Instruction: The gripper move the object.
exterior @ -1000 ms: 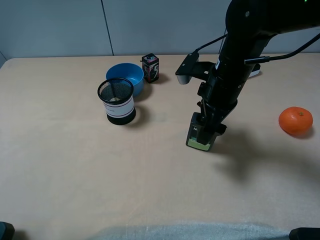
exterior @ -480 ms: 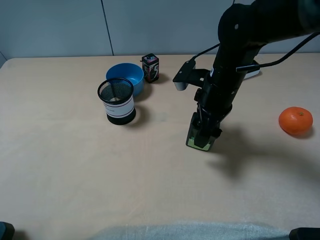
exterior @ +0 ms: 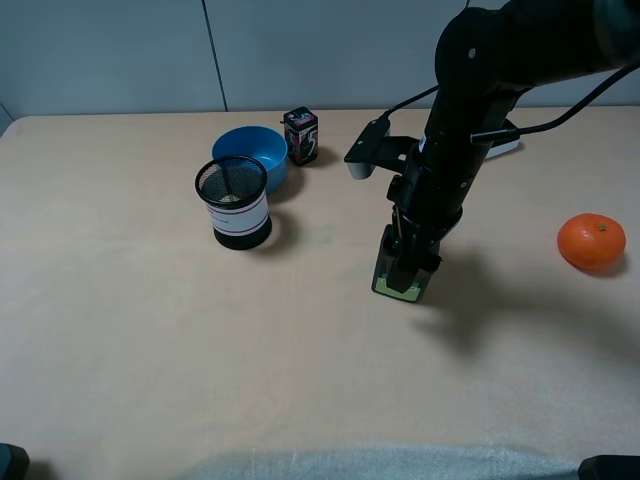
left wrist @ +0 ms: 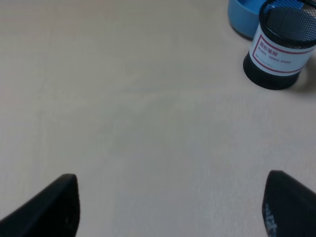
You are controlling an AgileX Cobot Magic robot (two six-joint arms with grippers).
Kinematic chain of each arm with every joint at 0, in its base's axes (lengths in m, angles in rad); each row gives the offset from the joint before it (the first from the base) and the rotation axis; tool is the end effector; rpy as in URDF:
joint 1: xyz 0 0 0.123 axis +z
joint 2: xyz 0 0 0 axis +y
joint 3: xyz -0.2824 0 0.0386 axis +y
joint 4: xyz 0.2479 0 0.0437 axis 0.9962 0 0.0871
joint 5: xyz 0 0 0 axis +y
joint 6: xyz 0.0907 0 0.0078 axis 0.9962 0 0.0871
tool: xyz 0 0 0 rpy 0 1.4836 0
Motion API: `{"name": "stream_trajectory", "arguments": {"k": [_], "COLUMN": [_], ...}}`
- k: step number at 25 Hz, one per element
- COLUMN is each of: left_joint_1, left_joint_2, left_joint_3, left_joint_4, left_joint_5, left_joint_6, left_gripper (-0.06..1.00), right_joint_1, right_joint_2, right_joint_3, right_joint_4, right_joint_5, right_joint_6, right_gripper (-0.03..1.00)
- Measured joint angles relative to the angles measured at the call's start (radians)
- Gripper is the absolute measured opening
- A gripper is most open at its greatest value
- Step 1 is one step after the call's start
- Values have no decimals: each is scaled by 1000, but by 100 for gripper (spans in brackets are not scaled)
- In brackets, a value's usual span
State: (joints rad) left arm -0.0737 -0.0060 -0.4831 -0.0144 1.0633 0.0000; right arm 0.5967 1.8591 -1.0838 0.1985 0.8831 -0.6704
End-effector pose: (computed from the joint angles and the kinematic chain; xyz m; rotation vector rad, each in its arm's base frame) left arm -0.0040 -0.0009 0.2722 0.0764 2.0569 -0.0629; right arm 0.2616 0.1945 0.1505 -1.6886 2.6321 0.2399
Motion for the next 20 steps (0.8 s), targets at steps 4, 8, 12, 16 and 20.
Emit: {"name": "stream_trajectory", "arguments": {"k": [4,8,12,16,20], "left_joint_1": [0,0,0,0,0], "left_joint_2": [0,0,0,0,0], "left_joint_3": [0,0,0,0,0], "left_joint_4": [0,0,0,0,0], "left_joint_5": [0,0,0,0,0], "left_joint_6": [0,0,0,0,0], "left_gripper": [75,75,75,75,75], "right_joint_1": [0,0,0,0,0], "right_joint_2": [0,0,0,0,0], "right_joint_3": [0,-2,-3,-3,-3], "right_joint_4": [-1,-5,-17,-19,-19], "right_joint_5": [14,25,27,27,27], "right_joint_6": [0,0,0,0,0], "right_gripper": [47,40,32,30,30]}}
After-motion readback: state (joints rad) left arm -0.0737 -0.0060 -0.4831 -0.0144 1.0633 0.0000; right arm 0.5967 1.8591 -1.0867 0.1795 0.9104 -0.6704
